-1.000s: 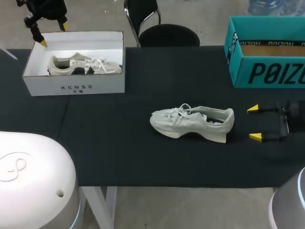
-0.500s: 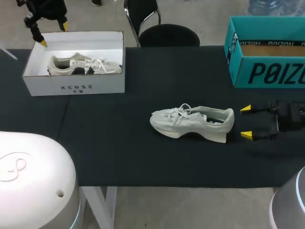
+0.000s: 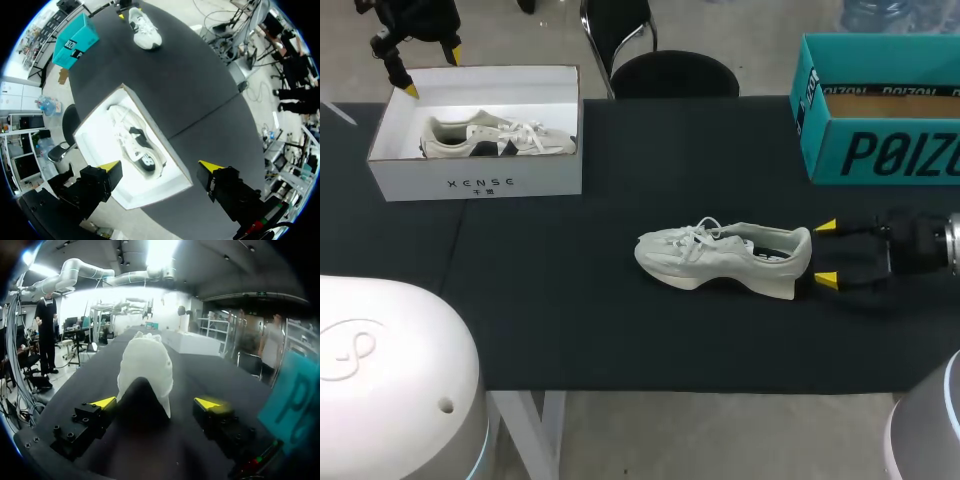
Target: Take the shoe out of the shoebox, open the shoe tongue, remove and reinsert the insole, then place the shoe into the shoebox
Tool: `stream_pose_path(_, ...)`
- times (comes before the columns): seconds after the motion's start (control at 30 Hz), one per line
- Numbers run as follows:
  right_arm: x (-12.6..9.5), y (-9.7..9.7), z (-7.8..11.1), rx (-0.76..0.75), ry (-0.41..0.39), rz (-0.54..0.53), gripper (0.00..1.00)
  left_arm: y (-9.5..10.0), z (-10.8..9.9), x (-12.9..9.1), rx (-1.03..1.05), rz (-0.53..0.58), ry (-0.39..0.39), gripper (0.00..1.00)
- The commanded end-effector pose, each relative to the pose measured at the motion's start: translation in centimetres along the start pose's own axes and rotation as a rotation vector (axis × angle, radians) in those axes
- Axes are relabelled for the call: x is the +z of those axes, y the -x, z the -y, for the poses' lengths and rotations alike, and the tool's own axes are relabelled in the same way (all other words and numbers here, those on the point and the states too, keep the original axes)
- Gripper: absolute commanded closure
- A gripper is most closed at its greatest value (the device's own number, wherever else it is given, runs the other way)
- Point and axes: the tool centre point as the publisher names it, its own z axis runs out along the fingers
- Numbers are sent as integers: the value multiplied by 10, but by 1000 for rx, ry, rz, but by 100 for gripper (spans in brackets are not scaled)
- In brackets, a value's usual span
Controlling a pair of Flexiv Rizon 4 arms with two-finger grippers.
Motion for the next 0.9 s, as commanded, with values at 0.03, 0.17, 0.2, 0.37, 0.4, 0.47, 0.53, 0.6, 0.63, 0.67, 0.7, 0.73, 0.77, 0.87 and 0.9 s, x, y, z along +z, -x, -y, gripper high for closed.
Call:
stream_pose_path(0.03,13,3,7,-4,17,0,0,-1,0,0,0,0,2,0)
stream_pose_path(0.17,20,2,6,-12,32,0,0,-1,0,0,0,0,2,0)
stream_pose_path(0.2,21,1,6,-13,35,1,0,-1,0,0,0,0,2,0)
stream_pose_path(0.37,28,0,5,-16,46,4,0,-1,0,0,0,0,2,0)
stream_pose_path(0.4,31,0,5,-16,48,4,0,-1,0,0,0,0,2,0)
stream_pose_path(0.47,34,-1,5,-15,52,4,0,-1,0,0,0,0,2,0)
stream_pose_path(0.53,38,-2,4,-13,55,3,0,-1,0,0,0,0,2,0)
stream_pose_path(0.6,40,-3,4,-10,58,1,0,-1,0,0,0,0,2,0)
stream_pose_path(0.63,40,-3,3,-9,59,1,0,-1,0,0,0,0,2,0)
stream_pose_path(0.67,40,-5,2,-9,60,1,0,-1,0,0,0,0,2,0)
stream_pose_path(0.7,40,-6,0,-9,61,1,0,-1,0,0,0,0,2,0)
stream_pose_path(0.73,40,-7,0,-9,61,1,0,-1,0,0,0,0,2,0)
stream_pose_path(0.77,41,-10,-1,-9,60,0,0,-1,0,0,0,0,2,0)
stream_pose_path(0.87,44,-16,-4,-10,53,-15,0,-1,0,0,0,0,2,0)
stream_pose_path(0.9,45,-18,-4,-10,53,-16,0,-1,0,0,0,0,2,0)
